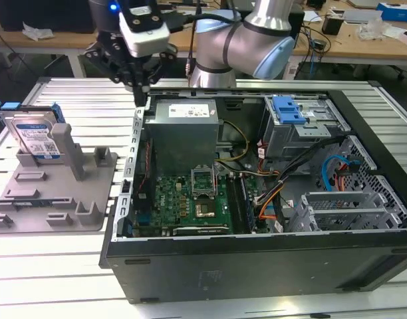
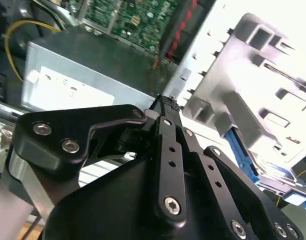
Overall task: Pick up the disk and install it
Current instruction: 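Reach for the disk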
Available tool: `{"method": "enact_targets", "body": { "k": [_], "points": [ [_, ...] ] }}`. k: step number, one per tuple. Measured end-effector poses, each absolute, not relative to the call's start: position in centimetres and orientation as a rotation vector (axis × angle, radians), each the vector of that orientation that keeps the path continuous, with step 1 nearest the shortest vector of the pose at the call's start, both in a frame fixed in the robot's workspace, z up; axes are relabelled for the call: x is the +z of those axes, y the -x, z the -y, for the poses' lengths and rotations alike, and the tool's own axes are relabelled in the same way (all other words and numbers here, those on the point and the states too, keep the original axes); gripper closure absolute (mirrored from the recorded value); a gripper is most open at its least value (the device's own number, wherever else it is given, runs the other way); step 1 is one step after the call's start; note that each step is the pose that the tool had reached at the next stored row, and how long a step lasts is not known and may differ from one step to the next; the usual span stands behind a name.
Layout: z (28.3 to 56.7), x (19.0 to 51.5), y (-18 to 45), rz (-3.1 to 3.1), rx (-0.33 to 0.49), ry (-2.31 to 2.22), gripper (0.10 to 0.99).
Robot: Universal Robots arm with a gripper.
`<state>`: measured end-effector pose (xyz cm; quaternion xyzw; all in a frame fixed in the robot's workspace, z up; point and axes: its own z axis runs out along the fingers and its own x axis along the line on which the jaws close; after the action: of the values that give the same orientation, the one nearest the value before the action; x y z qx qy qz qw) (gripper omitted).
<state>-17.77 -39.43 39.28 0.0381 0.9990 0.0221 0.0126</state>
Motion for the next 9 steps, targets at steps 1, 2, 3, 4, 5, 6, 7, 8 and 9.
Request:
{"method": "enact_targets", "body": {
  "k": [1,2,3,4,5,6,7,8,9],
  "points": [
    [39.3,39.3,18.3,-3.113,0.069,-0.118,0.980],
    [39.2,39.3,18.7,-3.113,0.069,-0.118,0.980],
    [39.1,39.3,19.3,-3.113,0.069,-0.119,0.980],
    [39.0,39.2,19.8,-3.113,0.069,-0.118,0.980],
    [38.9,39.2,20.1,-3.113,0.069,-0.118,0.980],
    [38.8,39.2,20.6,-3.113,0.069,-0.119,0.980],
    [38.5,39.2,21.4,-3.113,0.069,-0.118,0.980],
    [38.3,39.2,21.9,-3.113,0.069,-0.118,0.980],
    [38.0,39.2,22.6,-3.113,0.069,-0.118,0.980]
  ]
}}
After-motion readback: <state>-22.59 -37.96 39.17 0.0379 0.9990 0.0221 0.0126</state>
